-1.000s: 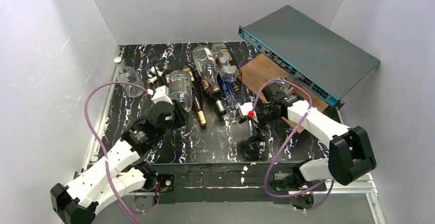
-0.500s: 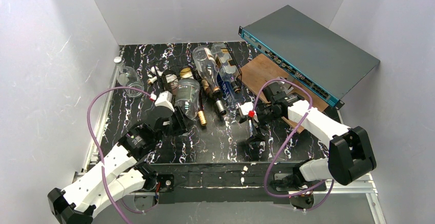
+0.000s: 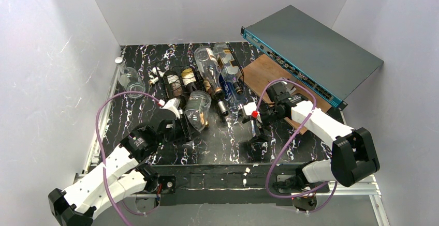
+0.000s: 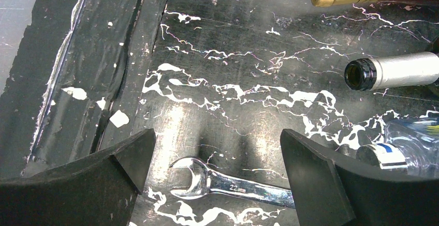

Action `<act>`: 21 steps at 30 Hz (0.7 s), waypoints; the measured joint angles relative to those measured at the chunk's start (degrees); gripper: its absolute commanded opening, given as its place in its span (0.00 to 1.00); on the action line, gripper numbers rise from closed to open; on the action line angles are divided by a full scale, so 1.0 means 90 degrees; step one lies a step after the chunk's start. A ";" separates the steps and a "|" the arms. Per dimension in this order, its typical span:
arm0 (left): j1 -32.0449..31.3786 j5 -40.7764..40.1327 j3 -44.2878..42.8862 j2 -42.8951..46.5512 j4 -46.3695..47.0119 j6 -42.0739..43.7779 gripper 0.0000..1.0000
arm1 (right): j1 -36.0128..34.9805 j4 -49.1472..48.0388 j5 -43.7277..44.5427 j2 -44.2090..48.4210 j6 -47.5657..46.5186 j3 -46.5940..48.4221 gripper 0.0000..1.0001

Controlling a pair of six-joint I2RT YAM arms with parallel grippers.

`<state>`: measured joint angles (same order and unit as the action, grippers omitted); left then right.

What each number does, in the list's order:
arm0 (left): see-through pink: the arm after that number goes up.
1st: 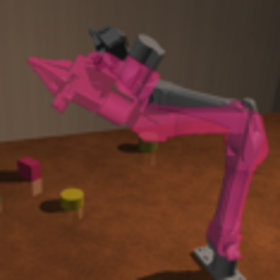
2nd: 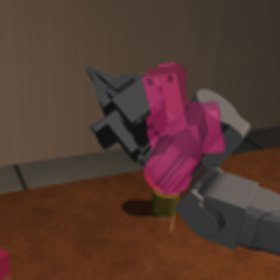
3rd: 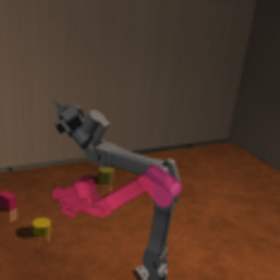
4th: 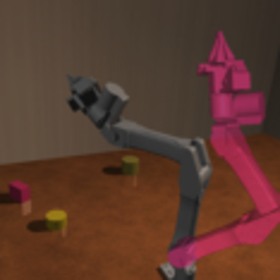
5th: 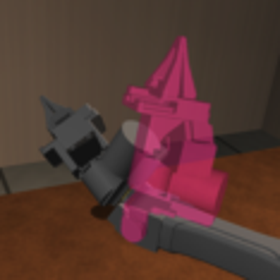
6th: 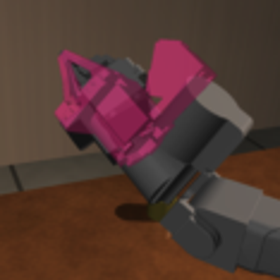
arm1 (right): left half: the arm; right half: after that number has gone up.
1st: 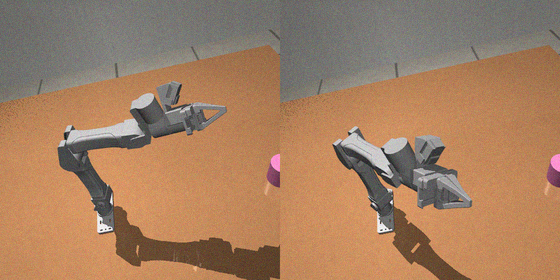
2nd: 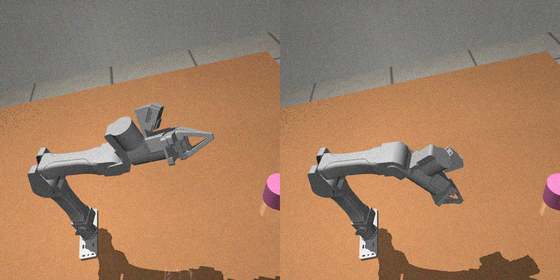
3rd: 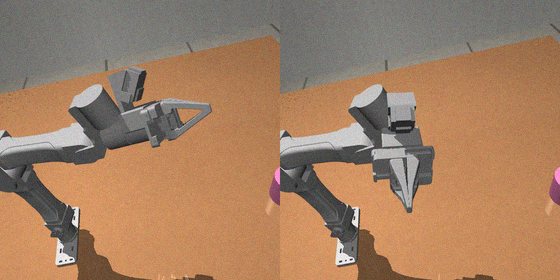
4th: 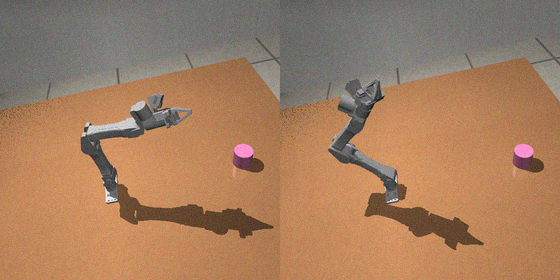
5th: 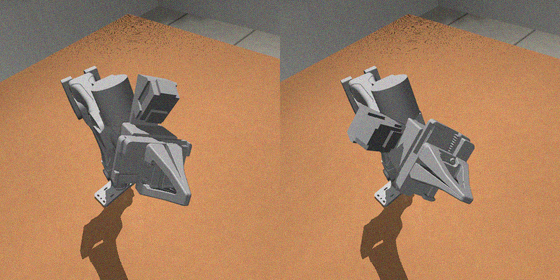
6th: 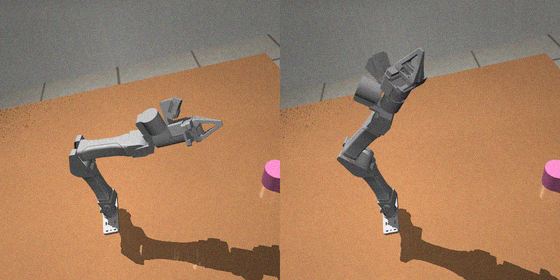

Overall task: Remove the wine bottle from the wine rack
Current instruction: Pick up the wine bottle from the wine rack.

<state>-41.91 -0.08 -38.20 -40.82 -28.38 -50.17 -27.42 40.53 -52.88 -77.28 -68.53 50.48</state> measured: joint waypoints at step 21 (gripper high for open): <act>-0.0457 0.1421 -0.0027 -0.0512 -0.0486 -0.0498 0.00 | 0.0051 0.0007 -0.0168 0.0131 -0.0080 0.0000 1.00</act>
<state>-46.02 12.71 -38.44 -45.43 -32.75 -54.65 -26.96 40.60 -54.39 -76.09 -69.25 50.48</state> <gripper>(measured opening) 0.352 1.001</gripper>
